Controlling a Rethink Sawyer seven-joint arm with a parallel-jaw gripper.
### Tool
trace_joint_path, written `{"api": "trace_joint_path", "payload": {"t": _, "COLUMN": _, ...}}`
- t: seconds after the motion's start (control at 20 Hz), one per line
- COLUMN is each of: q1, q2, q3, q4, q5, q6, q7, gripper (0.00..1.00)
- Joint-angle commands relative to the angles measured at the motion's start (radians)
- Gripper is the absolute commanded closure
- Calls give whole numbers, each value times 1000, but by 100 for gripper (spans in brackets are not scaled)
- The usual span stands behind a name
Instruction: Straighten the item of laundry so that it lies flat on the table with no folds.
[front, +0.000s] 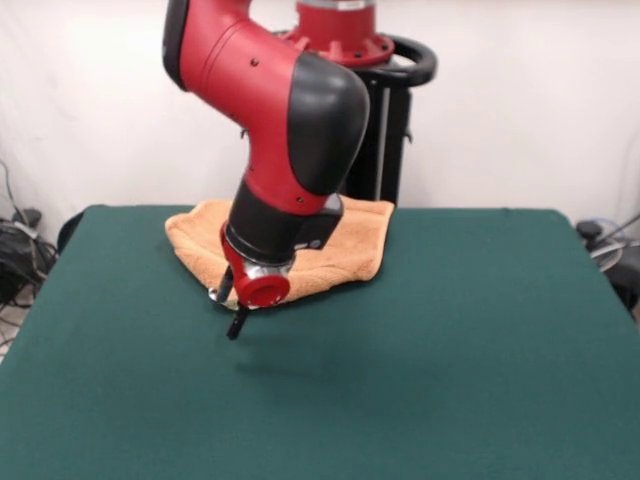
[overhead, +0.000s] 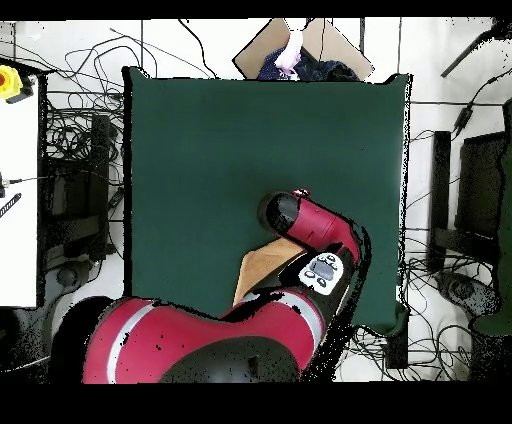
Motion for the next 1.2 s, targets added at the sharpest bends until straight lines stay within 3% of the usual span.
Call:
{"api": "trace_joint_path", "payload": {"t": 0.05, "q1": -9, "q2": 115, "q3": 40, "q4": -63, "q5": -9, "q6": 141, "q7": 107, "gripper": 0}}
{"api": "trace_joint_path", "payload": {"t": 0.35, "q1": -7, "q2": 134, "q3": 30, "q4": -90, "q5": -14, "q6": 206, "q7": 100, "gripper": 0}}
{"api": "trace_joint_path", "payload": {"t": 0.6, "q1": 2, "q2": 95, "q3": 21, "q4": -75, "q5": -17, "q6": 269, "q7": 106, "gripper": 0}}
{"api": "trace_joint_path", "payload": {"t": 1.2, "q1": -9, "q2": 87, "q3": 10, "q4": -92, "q5": -46, "q6": 274, "q7": 80, "gripper": 0}}
